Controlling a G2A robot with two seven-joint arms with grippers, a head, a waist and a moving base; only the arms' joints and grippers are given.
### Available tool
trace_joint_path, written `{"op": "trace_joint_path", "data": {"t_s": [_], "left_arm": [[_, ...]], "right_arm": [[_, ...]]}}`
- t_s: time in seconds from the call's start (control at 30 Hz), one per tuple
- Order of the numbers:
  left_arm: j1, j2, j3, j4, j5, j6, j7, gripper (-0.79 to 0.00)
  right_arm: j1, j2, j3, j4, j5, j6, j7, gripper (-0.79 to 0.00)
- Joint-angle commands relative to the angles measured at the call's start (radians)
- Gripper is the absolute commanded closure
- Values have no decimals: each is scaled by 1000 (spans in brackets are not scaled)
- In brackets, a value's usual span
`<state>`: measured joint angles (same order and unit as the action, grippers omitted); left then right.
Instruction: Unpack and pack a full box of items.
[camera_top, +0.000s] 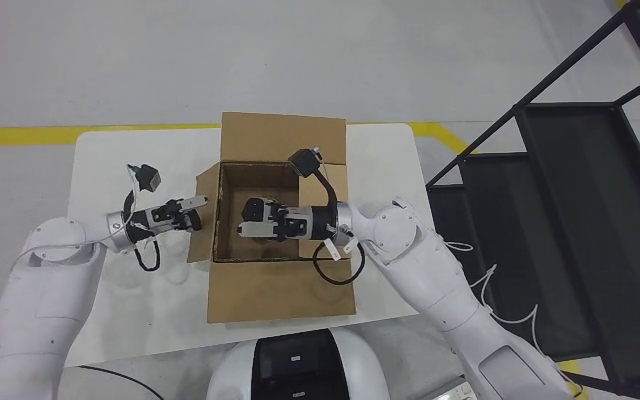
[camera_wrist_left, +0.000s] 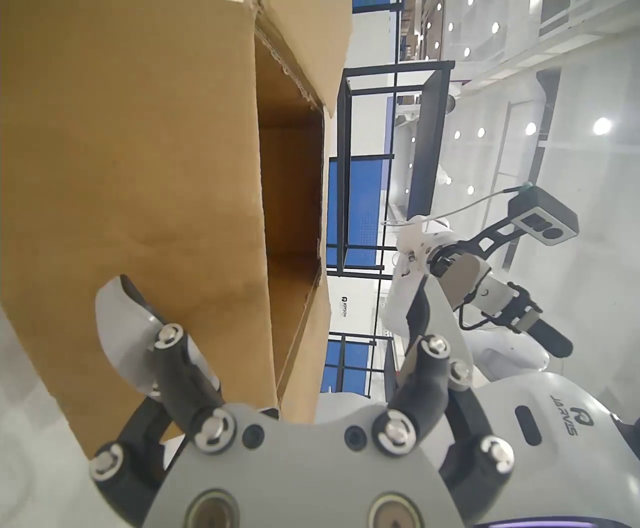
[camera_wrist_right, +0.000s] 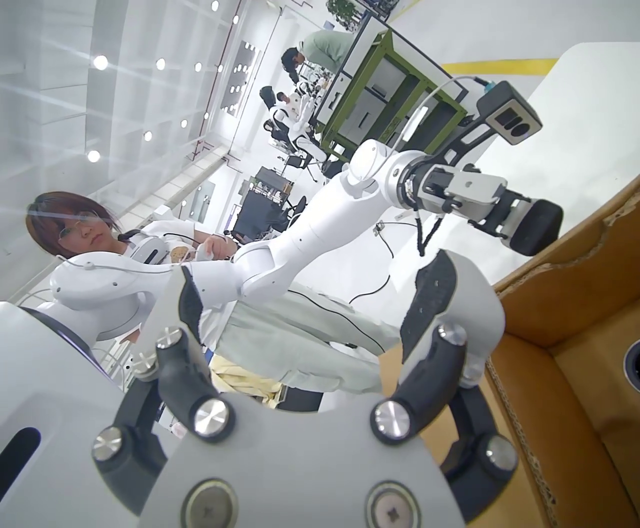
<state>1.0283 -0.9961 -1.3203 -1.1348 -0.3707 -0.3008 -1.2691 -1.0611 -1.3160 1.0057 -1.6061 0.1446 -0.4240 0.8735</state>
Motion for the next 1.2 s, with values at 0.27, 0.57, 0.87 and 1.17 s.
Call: {"op": "trace_joint_path", "data": {"t_s": [0.27, 0.57, 0.87, 1.17], "left_arm": [[25, 13, -99, -79, -232, -14, -71, -785], [-16, 0, -19, -182, -168, -9, -21, -785], [-173, -52, 205, -164, -79, 33, 55, -785], [-325, -138, 412, 14, -142, 15, 135, -785]], "right_arm": [[9, 3, 1, 5, -9, 8, -16, -785], [-118, 45, 182, -20, 7, 158, -39, -785], [-322, 86, 387, -104, 116, 158, 9, -785], [-410, 99, 436, -113, 159, 122, -8, -785]]}}
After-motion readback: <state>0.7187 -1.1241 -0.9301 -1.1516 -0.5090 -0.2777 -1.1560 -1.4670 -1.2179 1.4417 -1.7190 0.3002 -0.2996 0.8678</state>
